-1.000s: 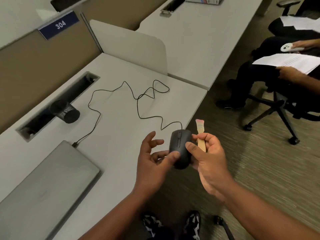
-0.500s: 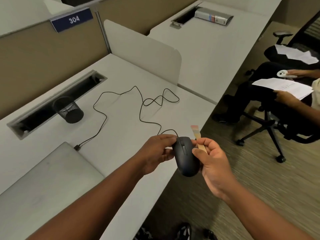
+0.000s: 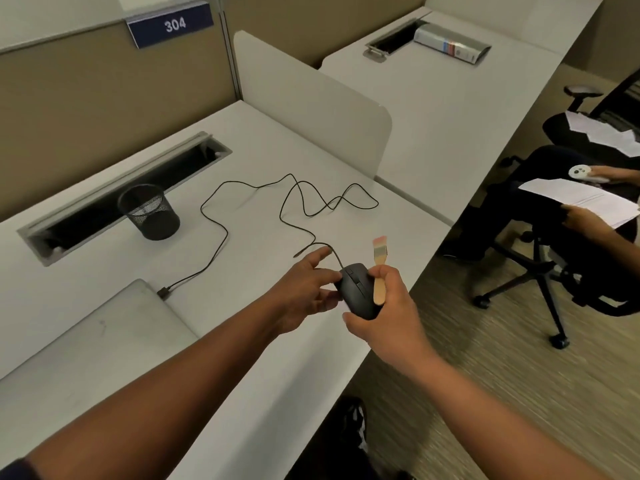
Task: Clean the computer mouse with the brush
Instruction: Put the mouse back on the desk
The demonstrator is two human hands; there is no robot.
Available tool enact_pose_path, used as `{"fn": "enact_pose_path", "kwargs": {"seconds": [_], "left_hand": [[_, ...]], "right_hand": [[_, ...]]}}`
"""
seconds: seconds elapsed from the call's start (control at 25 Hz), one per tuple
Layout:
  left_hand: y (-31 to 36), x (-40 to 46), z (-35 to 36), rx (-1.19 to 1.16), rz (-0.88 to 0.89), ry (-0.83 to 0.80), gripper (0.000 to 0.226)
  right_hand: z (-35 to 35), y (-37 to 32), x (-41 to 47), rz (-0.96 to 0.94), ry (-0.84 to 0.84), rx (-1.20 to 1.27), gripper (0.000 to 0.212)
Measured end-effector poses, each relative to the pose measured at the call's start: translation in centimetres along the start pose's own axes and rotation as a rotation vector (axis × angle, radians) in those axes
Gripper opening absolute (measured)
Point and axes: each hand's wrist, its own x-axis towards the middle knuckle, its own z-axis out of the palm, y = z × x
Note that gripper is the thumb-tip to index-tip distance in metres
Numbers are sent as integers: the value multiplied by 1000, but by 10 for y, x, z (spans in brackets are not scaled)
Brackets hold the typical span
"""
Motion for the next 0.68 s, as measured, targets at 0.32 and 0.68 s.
{"fn": "enact_pose_path", "kwargs": {"seconds": [0.32,0.68], "left_hand": [[35,75,-48,-298,88,312,28],[19,139,-60,-38,29,379,80]], "right_hand": [[23,13,89,-86,-131,-59,72],[43,42,155,-157,-84,-165,66]]}}
